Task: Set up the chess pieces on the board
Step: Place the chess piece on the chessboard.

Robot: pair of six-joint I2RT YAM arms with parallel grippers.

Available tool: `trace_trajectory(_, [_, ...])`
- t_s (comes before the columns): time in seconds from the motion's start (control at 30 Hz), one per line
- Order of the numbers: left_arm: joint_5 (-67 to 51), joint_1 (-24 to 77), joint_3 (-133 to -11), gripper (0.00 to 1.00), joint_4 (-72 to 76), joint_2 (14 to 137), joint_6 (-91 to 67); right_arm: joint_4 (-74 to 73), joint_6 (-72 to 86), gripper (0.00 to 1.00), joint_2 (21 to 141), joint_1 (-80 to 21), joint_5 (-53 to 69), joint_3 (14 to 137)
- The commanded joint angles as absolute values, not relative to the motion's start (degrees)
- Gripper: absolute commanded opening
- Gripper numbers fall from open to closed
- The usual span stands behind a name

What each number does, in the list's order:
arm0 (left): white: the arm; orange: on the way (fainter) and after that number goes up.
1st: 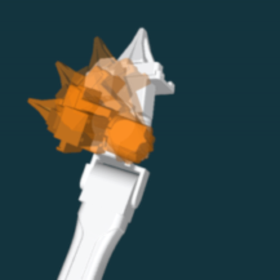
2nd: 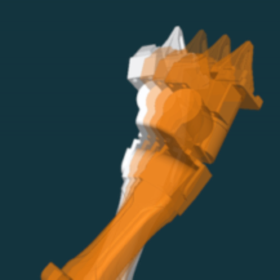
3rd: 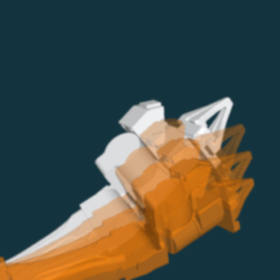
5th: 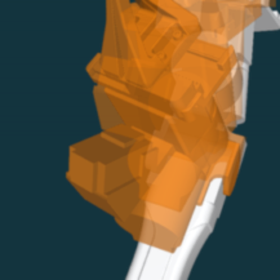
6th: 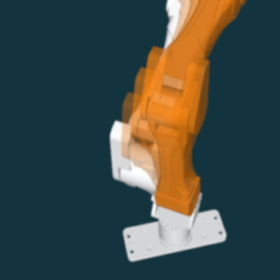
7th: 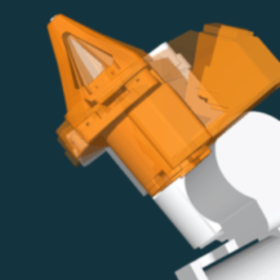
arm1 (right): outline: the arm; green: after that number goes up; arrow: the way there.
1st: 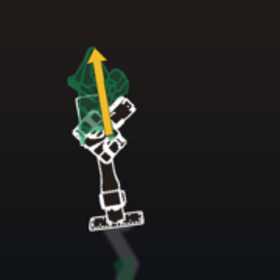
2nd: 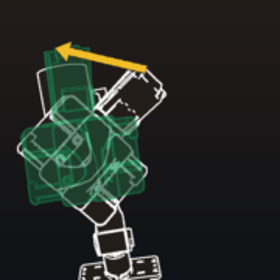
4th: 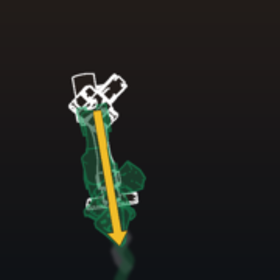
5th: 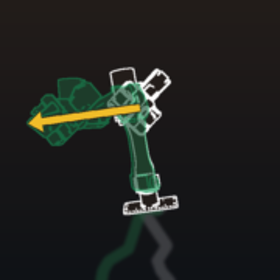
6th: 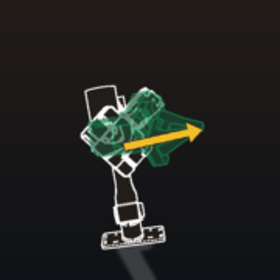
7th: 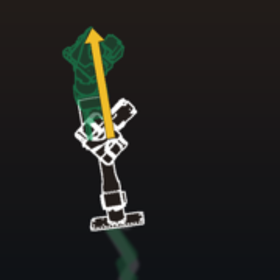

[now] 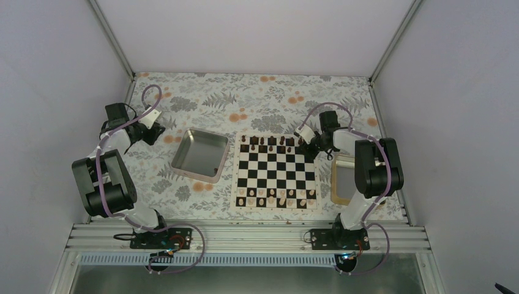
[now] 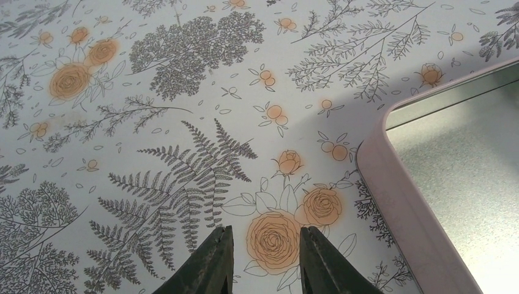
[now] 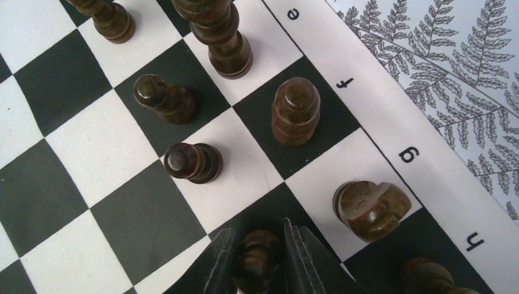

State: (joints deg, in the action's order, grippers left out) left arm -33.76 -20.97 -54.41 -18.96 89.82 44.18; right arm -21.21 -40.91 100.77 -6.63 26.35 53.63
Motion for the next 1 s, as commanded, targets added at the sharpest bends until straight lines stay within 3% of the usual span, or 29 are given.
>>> trace_trajectory(0.0, [-36.69,-20.74,-53.87,0.28,-19.29,89.05,45.27,-22.23,-40.75,0.22,98.9,-6.15,27.51,53.52])
trace_trajectory(0.6, [-37.74,-20.59,-53.96,0.28,-19.87,88.8,45.98,-29.98,-40.21,0.27,89.95,-6.87,28.4,57.53])
trace_trajectory(0.8, [-34.71,-19.11,-53.12,0.29,-19.06,88.28,47.2,-36.17,-36.66,0.36,89.55,-14.51,27.96,68.03])
trace_trajectory(0.97, [-33.92,-16.92,-56.65,0.29,-23.86,87.31,50.94,-41.64,-35.31,0.45,98.96,-26.3,26.48,83.89])
